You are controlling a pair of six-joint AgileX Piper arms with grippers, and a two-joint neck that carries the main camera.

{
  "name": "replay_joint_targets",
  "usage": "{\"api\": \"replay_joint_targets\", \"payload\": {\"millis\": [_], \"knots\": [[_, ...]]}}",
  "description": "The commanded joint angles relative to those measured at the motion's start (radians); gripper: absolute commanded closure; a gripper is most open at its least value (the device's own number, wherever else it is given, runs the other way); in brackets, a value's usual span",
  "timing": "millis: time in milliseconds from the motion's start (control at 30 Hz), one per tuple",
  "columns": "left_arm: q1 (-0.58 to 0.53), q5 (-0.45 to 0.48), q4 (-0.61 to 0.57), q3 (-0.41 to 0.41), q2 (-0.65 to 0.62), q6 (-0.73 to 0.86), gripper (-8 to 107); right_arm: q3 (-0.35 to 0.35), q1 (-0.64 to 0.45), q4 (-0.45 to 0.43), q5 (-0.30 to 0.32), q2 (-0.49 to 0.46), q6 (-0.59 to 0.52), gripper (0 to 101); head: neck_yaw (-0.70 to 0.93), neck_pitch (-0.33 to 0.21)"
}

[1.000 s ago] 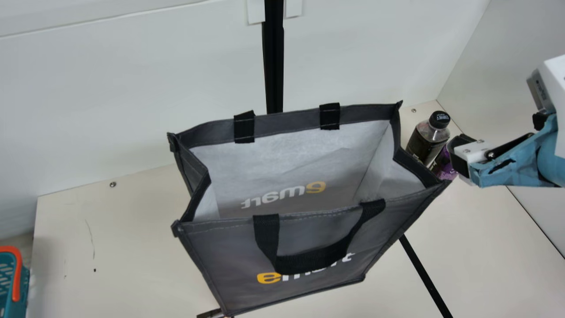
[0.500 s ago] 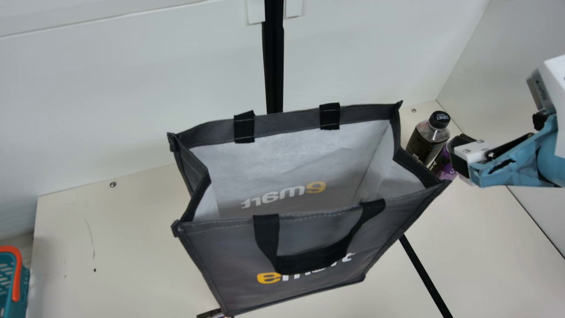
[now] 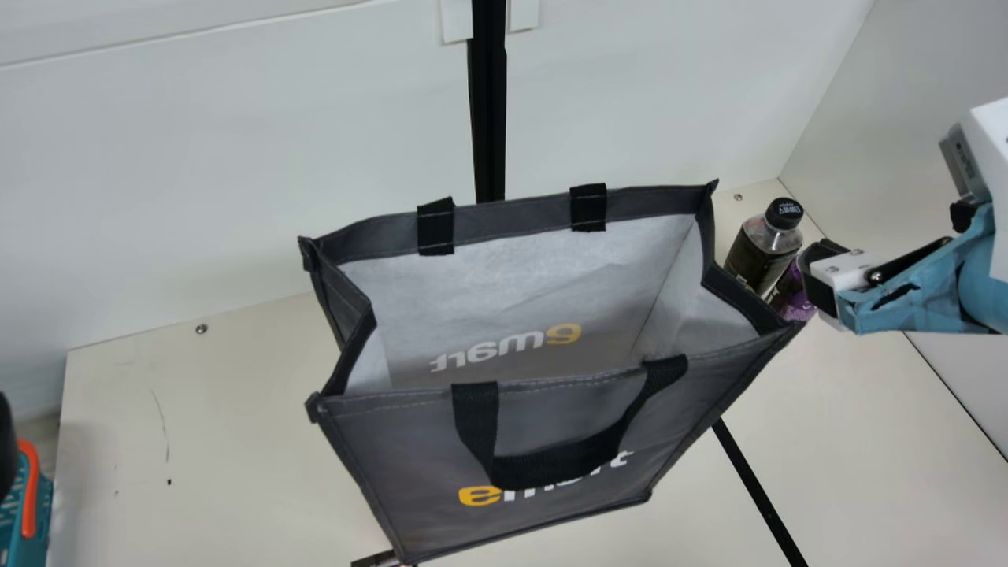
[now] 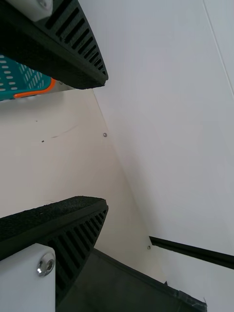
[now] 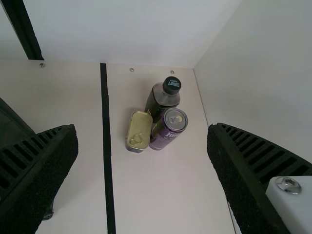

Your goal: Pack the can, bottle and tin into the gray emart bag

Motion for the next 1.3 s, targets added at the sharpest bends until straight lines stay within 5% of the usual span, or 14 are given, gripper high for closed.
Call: {"api": "replay_joint_targets", "payload": {"millis": [0,1267], "knots": [[-0.013,-0.001,0.005,-0.012,0.009,0.002,9,0.0,0.0,0.0,0.0,0.0,0.0,10,-0.001,-0.023],[-0.266,-0.002,-0.01,-0.342,0.251,0.117,9,0.0,0.0,0.002,0.0,0.0,0.0,10,-0.001,-0.023]]}}
